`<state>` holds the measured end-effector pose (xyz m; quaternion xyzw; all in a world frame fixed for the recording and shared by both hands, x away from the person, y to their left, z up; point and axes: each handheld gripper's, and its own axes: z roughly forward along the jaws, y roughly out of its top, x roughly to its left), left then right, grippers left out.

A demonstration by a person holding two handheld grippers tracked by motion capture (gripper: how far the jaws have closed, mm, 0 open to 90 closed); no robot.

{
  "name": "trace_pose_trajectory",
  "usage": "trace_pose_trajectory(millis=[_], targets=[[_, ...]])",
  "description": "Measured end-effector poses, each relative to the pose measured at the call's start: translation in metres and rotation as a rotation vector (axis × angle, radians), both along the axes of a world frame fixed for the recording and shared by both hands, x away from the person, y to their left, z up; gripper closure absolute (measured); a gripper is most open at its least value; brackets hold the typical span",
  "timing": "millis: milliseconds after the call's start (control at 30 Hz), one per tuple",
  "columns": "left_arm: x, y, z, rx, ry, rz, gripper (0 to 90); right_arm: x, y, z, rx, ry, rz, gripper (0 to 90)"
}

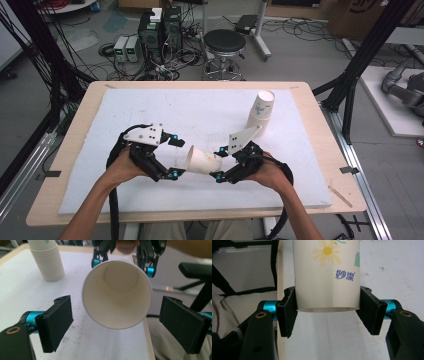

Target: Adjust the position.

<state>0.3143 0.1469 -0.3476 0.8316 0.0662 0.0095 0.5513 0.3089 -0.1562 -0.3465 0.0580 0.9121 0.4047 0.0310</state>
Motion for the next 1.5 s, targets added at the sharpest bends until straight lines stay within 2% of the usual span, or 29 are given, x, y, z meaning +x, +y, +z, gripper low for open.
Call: trace_pose_trajectory(millis=[33,100,167,200,300,333,367,400,500,567,600,667,700,733,800,933,1267,1500], targets=[[0.000,0.000,0.000,0.000,0.000,0.000,11.6,-0.001,-0.001,-0.002,0.017,0.000,0.002,38.1],[-0.002,0.004,-0.006,-0.027,0.003,0.013,11.3,-0.002,-0.002,-0.005,0.053,0.005,0.009,38.1],[-0.003,0.006,-0.010,-0.041,0.002,0.023,11.3,-0.002,-0.002,-0.006,0.063,0.000,0.010,38.1],[-0.004,0.008,-0.015,-0.058,0.005,0.030,11.2,-0.003,-0.004,-0.009,0.097,-0.006,0.011,38.1],[-0.006,0.009,-0.020,-0.081,0.005,0.035,11.1,-0.004,-0.007,-0.012,0.158,0.001,0.004,38.1],[-0.008,0.008,-0.024,-0.105,0.004,0.044,11.1,-0.005,-0.008,-0.015,0.188,0.008,0.003,38.1],[-0.008,0.008,-0.024,-0.105,0.004,0.044,11.0,-0.005,-0.008,-0.015,0.188,0.008,0.003,38.1],[-0.009,0.008,-0.026,-0.115,0.003,0.042,10.8,-0.005,-0.009,-0.018,0.228,0.014,-0.002,38.1],[-0.010,0.003,-0.031,-0.138,0.013,0.036,10.1,-0.006,-0.011,-0.025,0.288,0.030,-0.006,38.1],[-0.011,0.000,-0.033,-0.142,0.019,0.033,9.5,-0.006,-0.010,-0.027,0.302,0.034,-0.007,38.1],[-0.010,-0.002,-0.036,-0.163,0.024,0.035,8.7,-0.006,-0.010,-0.031,0.318,0.032,-0.001,38.1],[-0.011,-0.003,-0.037,-0.175,0.023,0.038,8.7,-0.007,-0.010,-0.033,0.333,0.028,-0.002,38.1],[-0.011,-0.004,-0.039,-0.209,0.027,0.044,8.7,-0.007,-0.010,-0.034,0.344,0.032,0.004,38.2],[-0.011,-0.004,-0.039,-0.209,0.027,0.044,8.5,-0.007,-0.011,-0.036,0.362,0.027,-0.002,38.2],[-0.011,-0.006,-0.041,-0.235,0.032,0.047,7.9,-0.007,-0.012,-0.038,0.381,0.024,-0.002,38.1],[-0.010,-0.012,-0.041,-0.257,0.034,0.043,7.9,-0.007,-0.013,-0.043,0.413,0.035,0.004,38.1],[-0.006,-0.035,-0.032,-0.255,0.036,-0.008,7.9,-0.007,-0.010,-0.047,0.431,0.027,0.015,38.1],[-0.005,-0.042,-0.029,-0.240,0.025,-0.033,10.4,-0.007,-0.010,-0.047,0.432,0.030,0.022,38.1]])
